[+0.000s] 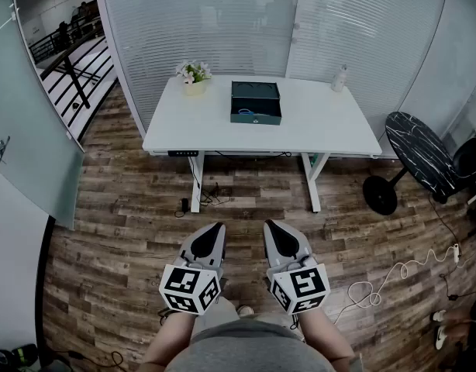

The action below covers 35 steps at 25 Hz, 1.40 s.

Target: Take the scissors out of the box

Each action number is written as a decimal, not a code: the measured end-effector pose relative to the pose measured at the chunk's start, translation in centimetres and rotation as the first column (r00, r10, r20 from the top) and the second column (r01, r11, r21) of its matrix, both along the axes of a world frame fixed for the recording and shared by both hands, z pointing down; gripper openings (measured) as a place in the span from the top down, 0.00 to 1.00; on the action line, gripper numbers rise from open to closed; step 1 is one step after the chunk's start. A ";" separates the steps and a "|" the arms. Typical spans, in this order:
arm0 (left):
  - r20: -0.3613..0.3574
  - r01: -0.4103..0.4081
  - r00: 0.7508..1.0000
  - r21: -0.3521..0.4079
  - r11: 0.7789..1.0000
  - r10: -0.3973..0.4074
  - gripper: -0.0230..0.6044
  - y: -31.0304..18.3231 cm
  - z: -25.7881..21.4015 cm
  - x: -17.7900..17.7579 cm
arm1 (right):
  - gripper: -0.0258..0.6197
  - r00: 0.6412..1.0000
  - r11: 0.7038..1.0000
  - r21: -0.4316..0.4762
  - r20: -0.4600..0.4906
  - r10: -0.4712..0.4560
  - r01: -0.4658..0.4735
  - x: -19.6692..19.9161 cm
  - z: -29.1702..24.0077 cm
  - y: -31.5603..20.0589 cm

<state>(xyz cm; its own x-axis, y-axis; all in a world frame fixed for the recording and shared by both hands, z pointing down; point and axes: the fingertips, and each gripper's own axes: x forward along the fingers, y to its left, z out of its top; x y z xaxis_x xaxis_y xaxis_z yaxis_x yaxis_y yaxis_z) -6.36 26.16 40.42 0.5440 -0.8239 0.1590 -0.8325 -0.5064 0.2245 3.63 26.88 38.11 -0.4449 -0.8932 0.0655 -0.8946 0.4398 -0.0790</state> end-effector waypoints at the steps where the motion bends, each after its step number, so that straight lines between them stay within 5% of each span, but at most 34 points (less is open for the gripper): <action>1: 0.001 -0.002 1.000 0.001 1.000 0.002 0.95 0.2 -0.1 0.0 | 0.95 1.000 1.000 0.002 0.001 0.002 -0.002 0.0 -0.1 0.3; 22: 0.010 -0.007 1.000 -0.005 1.000 0.007 0.95 -0.1 -0.4 2.4 | 0.95 0.997 0.998 -0.004 0.052 0.061 -0.061 3.2 -0.2 0.5; 35: -0.008 -0.023 1.000 -0.014 1.000 0.023 0.95 -9.1 0.5 3.8 | 0.95 0.997 0.998 -0.036 0.038 0.061 -0.060 4.5 1.5 -8.1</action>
